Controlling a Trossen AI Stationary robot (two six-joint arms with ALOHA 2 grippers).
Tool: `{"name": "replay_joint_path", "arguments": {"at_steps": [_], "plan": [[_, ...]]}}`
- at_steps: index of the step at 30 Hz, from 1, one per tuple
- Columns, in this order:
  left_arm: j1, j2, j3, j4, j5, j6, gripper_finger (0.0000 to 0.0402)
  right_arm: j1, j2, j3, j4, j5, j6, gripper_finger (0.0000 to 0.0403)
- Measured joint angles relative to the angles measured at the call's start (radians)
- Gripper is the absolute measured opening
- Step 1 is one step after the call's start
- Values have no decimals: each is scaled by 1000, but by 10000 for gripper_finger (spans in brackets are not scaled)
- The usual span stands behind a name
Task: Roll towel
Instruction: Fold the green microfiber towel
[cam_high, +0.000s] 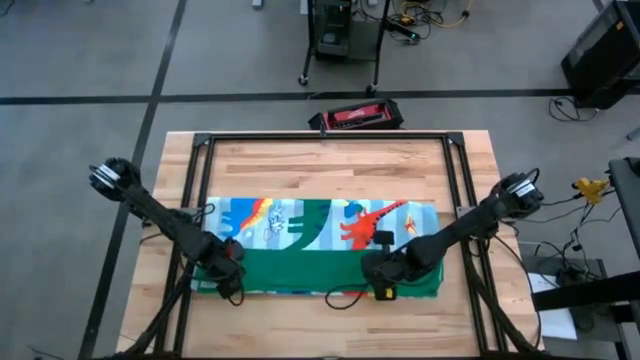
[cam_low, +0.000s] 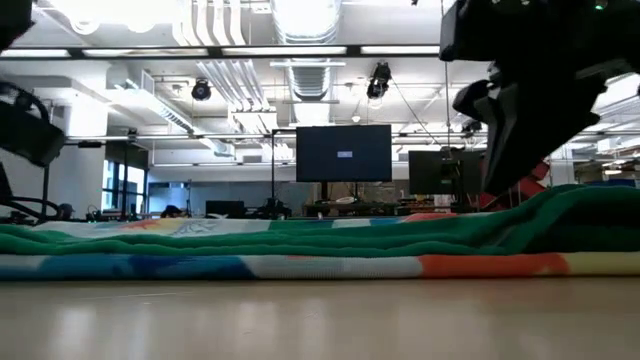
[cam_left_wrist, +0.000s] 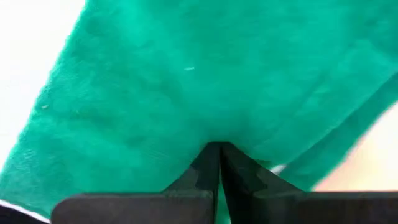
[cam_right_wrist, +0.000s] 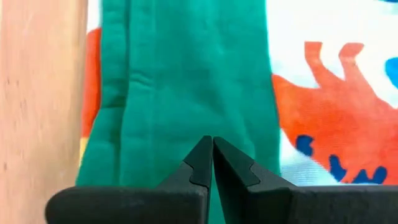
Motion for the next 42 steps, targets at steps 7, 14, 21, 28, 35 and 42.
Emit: {"name": "replay_joint_path", "arguments": {"at_steps": [7,14,21,28,35,42], "plan": [[-70,30,139,-189,90,-108,0,4,0,-6,27,10,31,0],[-155,61,114,-165,135,-242,0,38,0,-14,57,9,31,0],[-165,113,28,-91,137,-265,0,119,0,-14,107,4,64,0],[-164,139,-7,-39,151,-265,0,205,0,-28,104,1,210,0],[-164,131,-8,-34,143,-289,0,266,28,-34,118,-18,232,0],[-164,131,-9,-33,140,-299,0,245,92,-25,115,145,251,0]]}}
